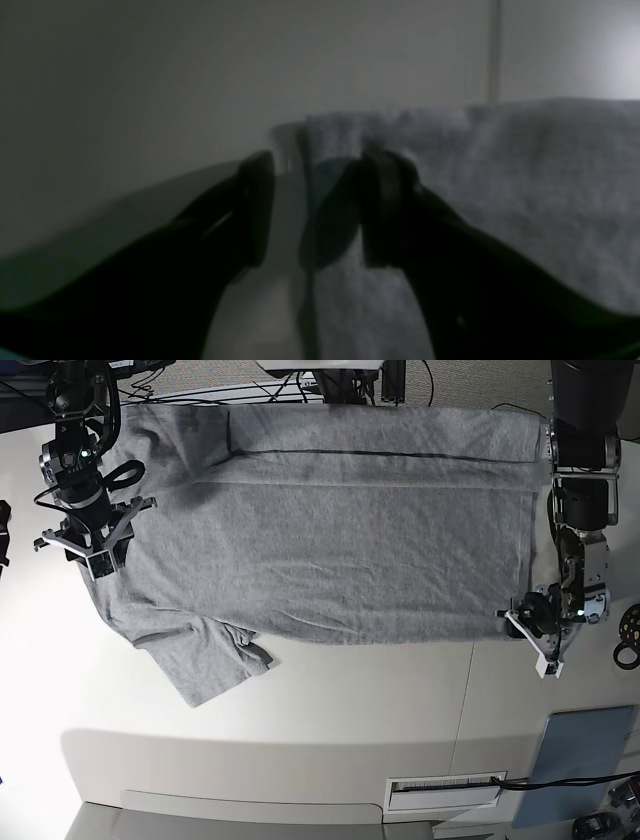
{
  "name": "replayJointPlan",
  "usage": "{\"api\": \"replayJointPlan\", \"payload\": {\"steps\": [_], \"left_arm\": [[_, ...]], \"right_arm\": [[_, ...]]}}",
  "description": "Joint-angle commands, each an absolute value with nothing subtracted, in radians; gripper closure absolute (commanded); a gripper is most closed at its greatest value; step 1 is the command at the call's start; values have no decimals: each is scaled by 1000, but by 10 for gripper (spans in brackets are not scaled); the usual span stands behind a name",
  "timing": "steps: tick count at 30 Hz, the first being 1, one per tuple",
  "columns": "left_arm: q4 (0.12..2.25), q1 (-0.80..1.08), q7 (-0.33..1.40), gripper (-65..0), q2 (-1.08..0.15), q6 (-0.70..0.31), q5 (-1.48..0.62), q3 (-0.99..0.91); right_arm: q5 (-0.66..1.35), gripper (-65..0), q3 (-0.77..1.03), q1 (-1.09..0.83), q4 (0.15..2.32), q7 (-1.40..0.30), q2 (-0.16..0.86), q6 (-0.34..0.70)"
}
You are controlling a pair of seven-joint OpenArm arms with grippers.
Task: Fold the T-shirt properly
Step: 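Move the left gripper along the shirt side and grasp the edge near the sleeve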
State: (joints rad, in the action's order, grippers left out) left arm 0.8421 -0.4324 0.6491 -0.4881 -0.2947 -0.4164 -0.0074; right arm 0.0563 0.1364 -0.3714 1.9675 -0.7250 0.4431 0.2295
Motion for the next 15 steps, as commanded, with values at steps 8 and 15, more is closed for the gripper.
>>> {"api": "replayJointPlan", "payload": {"steps": [8,15], "left_arm": [[850,-445,673,-117,-499,-349,-499,-9],[850,-446,681,0,-499,-349,-499,-9]], "right_arm": [[52,-200,143,-366,1981,-703,458,221],[52,-200,143,-364,1981,-681,458,221]]}}
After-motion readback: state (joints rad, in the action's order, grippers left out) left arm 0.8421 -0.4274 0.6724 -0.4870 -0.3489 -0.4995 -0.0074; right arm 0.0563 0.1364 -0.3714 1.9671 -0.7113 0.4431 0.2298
